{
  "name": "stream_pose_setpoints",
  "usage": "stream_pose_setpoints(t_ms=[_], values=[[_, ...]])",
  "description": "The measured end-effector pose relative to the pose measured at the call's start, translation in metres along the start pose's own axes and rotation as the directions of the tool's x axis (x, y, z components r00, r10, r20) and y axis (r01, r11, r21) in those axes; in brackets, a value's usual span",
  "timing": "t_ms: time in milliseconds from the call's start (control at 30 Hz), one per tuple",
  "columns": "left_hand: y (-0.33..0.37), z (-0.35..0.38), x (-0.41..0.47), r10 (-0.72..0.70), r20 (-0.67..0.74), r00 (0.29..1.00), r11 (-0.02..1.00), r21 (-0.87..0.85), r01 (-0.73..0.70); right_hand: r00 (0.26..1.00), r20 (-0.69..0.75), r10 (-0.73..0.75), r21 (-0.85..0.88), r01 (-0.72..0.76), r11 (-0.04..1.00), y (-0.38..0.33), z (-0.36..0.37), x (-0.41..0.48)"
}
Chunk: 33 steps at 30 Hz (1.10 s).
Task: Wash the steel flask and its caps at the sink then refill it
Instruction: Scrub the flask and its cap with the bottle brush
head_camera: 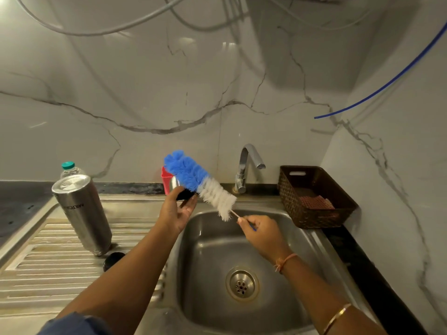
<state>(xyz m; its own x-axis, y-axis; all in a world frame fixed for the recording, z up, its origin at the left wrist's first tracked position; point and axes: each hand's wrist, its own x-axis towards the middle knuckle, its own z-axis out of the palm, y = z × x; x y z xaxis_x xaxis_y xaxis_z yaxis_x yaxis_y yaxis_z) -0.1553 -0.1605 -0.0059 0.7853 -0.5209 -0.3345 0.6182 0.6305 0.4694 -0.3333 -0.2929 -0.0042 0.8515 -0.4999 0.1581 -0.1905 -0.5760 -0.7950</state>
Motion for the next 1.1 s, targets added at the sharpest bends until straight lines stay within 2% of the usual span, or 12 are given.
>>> stream_pose_setpoints(t_ms=[167,333,367,467,500,567,633,700,767,867,933,1100], values=[[-0.006,-0.002,-0.006,0.038,0.024,0.999,0.892,0.451,-0.044,1.0,-0.009,0.001,-0.22,-0.003,0.976,-0.012,-0.022,0.016],[-0.002,-0.005,-0.005,0.172,-0.032,0.985,0.842,0.524,-0.13,0.999,0.045,0.005,-0.172,0.003,0.985,-0.007,-0.035,0.017],[-0.001,-0.006,-0.005,0.191,-0.045,0.981,0.807,0.576,-0.13,0.998,0.059,0.0,-0.158,0.009,0.987,-0.007,-0.034,0.015],[-0.008,-0.004,-0.01,0.23,0.018,0.973,0.587,0.795,-0.153,0.999,0.036,0.011,-0.157,-0.005,0.988,-0.007,-0.031,0.018],[-0.011,-0.003,-0.012,0.23,0.046,0.972,0.57,0.803,-0.173,1.0,0.016,0.023,-0.149,-0.02,0.989,-0.007,-0.031,0.02],[-0.014,0.001,-0.013,0.231,0.058,0.971,0.643,0.74,-0.197,0.999,-0.02,0.036,-0.128,-0.038,0.991,-0.003,-0.031,0.022],[-0.011,0.002,-0.01,0.253,-0.015,0.967,0.747,0.639,-0.186,0.999,-0.025,0.037,-0.114,-0.04,0.993,0.004,-0.031,0.017],[-0.006,-0.001,-0.005,0.271,-0.097,0.958,0.792,0.588,-0.164,1.0,0.001,0.029,-0.088,-0.029,0.996,0.006,-0.031,0.01],[-0.007,-0.006,-0.005,0.29,-0.102,0.951,0.732,0.665,-0.152,1.0,0.03,0.007,-0.099,-0.004,0.995,0.004,-0.029,0.008],[-0.017,-0.009,-0.013,0.299,0.023,0.954,0.531,0.826,-0.187,1.0,0.03,-0.002,-0.127,0.006,0.992,0.0,-0.023,0.014],[-0.023,-0.008,-0.015,0.335,0.091,0.938,0.453,0.857,-0.245,0.999,-0.007,0.037,-0.094,-0.038,0.995,0.002,-0.024,0.018],[-0.013,-0.008,-0.013,0.369,0.007,0.929,0.547,0.807,-0.223,0.997,-0.02,0.08,-0.021,-0.081,0.997,0.012,-0.024,0.009]])
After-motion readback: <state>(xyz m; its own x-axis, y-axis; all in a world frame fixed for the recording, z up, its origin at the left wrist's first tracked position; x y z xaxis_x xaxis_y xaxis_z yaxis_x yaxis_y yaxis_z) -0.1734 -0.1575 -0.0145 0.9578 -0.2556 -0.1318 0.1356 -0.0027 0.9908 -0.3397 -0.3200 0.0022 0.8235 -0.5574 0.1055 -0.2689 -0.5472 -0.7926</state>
